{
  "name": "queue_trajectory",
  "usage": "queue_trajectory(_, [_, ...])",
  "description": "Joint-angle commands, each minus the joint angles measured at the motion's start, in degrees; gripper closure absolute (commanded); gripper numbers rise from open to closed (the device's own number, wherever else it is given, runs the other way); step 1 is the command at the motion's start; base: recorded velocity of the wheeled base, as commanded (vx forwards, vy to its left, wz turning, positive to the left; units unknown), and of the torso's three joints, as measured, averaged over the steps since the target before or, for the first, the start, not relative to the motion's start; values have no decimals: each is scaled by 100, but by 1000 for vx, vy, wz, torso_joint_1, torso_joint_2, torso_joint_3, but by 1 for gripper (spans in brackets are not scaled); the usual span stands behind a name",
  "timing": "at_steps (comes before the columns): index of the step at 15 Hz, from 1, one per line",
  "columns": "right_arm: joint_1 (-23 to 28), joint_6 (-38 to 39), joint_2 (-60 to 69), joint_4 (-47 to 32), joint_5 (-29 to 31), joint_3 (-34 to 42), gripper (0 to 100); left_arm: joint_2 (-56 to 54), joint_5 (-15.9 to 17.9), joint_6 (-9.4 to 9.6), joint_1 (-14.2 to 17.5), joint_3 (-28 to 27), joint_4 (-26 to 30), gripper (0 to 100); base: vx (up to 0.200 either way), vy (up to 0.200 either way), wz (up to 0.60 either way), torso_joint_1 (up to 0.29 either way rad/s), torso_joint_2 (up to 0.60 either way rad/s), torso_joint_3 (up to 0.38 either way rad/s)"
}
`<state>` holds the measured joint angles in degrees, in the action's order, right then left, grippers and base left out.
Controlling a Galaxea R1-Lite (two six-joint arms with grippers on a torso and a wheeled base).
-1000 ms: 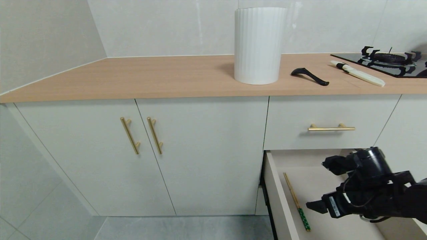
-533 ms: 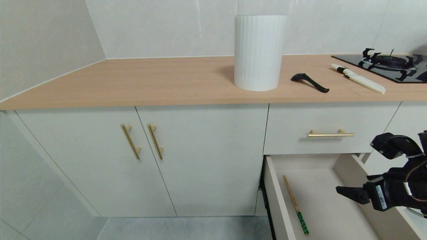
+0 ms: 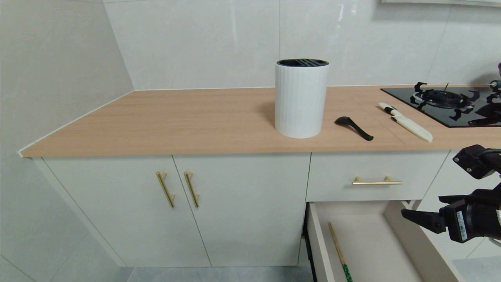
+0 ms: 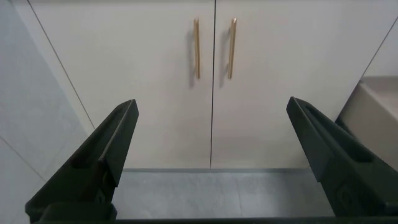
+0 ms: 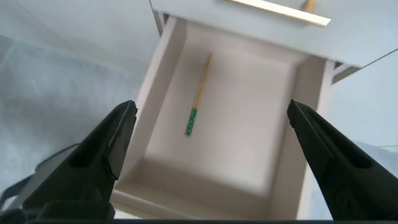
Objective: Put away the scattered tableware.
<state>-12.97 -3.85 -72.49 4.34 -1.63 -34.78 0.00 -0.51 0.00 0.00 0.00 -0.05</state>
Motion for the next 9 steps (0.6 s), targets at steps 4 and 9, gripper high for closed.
queue_trajectory(4, [436,-1,-345,14,-302,-811,0,9,-2,0,-9,0,-4,0,0,0,0,122,-355,-239])
queue_trajectory(9, [699,-379,-2595,-346,-513,-3492,0,9,-2,0,0,0,-4,0,0,0,0,13,-32,-22])
